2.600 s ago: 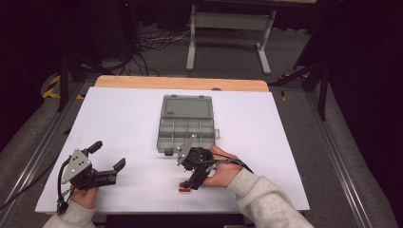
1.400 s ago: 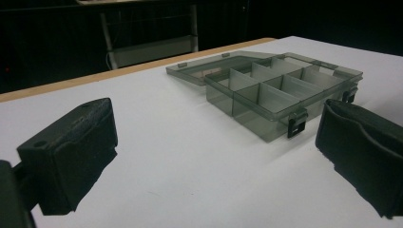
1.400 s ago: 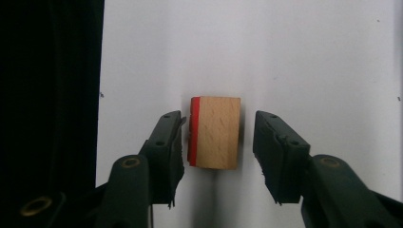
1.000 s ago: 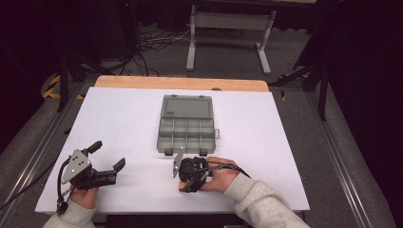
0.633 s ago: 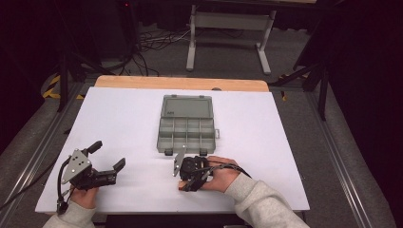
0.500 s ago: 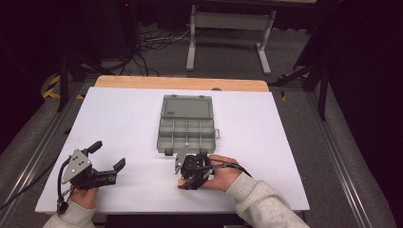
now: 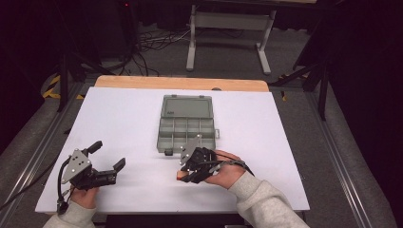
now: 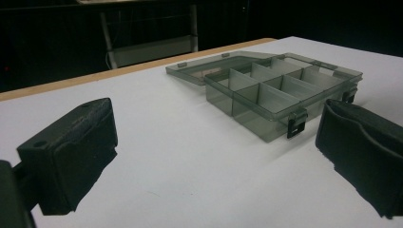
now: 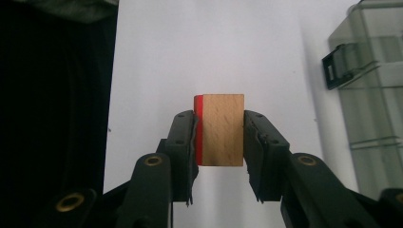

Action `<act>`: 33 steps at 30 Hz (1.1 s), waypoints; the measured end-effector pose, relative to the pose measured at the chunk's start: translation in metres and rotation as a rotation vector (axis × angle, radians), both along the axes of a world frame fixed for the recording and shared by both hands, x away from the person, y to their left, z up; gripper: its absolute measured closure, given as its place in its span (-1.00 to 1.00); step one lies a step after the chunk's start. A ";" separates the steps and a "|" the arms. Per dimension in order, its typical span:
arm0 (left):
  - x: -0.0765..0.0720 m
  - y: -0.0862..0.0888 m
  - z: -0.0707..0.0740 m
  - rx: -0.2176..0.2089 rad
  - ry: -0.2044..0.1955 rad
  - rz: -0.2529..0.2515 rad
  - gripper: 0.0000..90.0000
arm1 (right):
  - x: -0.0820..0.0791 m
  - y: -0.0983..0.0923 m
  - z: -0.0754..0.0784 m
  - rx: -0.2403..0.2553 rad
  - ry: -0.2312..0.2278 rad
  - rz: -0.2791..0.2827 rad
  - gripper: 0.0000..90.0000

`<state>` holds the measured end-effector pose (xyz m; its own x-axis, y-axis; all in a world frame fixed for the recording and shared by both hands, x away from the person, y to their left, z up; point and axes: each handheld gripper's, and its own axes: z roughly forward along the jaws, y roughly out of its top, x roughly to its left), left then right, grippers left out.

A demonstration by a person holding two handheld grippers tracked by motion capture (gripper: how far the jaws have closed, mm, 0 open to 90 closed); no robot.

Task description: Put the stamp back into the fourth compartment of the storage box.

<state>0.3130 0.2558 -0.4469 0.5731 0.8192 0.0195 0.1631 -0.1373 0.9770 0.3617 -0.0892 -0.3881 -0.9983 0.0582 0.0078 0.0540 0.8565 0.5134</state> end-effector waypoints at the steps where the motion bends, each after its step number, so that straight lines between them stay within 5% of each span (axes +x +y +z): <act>1: 0.000 0.000 0.000 -0.001 0.000 0.000 -0.98 | 0.000 -0.001 0.001 0.014 -0.004 -0.004 0.46; 19: 0.000 0.000 0.000 -0.002 0.000 0.000 -0.98 | 0.007 -0.026 0.021 0.228 -0.063 -0.114 0.46; 33: 0.000 0.000 0.000 -0.001 0.000 0.001 -0.98 | 0.016 -0.033 0.029 0.256 -0.097 -0.182 0.46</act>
<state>0.3131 0.2561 -0.4469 0.5726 0.8196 0.0189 0.1627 -0.1363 0.9772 0.3774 -0.1222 -0.3595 -0.9684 0.2444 -0.0499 0.1345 0.6800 0.7208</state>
